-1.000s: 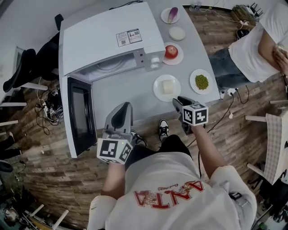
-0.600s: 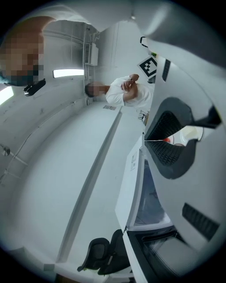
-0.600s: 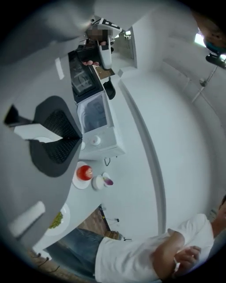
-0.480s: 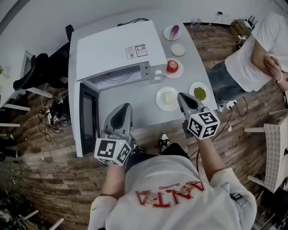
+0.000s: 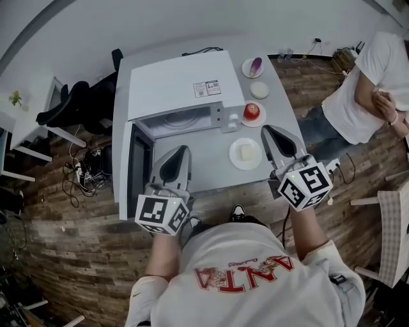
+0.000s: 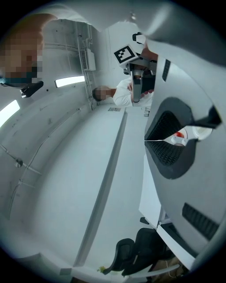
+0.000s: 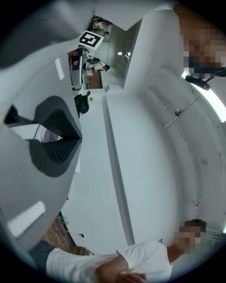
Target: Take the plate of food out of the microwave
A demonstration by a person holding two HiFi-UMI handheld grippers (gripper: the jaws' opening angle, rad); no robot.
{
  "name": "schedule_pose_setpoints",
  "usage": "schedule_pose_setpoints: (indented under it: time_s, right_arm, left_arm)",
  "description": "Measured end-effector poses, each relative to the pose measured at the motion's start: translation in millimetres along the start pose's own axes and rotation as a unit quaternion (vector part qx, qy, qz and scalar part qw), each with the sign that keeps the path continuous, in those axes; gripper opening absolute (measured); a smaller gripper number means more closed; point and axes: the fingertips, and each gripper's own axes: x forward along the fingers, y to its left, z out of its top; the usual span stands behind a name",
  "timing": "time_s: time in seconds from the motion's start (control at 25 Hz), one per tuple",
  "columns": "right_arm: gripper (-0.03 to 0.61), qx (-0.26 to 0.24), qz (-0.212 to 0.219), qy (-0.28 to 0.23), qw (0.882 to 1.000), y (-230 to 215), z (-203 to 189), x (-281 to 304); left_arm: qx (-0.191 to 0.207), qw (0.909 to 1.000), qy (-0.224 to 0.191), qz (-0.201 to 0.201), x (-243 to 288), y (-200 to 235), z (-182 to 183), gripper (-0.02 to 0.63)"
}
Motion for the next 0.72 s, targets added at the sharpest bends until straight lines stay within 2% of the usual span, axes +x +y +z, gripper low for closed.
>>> schedule_pose_setpoints:
  time_s: [0.16, 0.72]
  right_arm:
    - [0.002, 0.0, 0.007, -0.016, 1.0, 9.4, 13.6, -3.5]
    - [0.002, -0.023, 0.012, -0.023, 0.999, 25.6, 17.4, -2.2]
  left_arm:
    - [0.012, 0.9999, -0.004, -0.003, -7.3, -1.7, 8.7, 0.012]
    - [0.022, 0.9997, -0.006, -0.002, -18.7, -0.8, 14.4, 0.012]
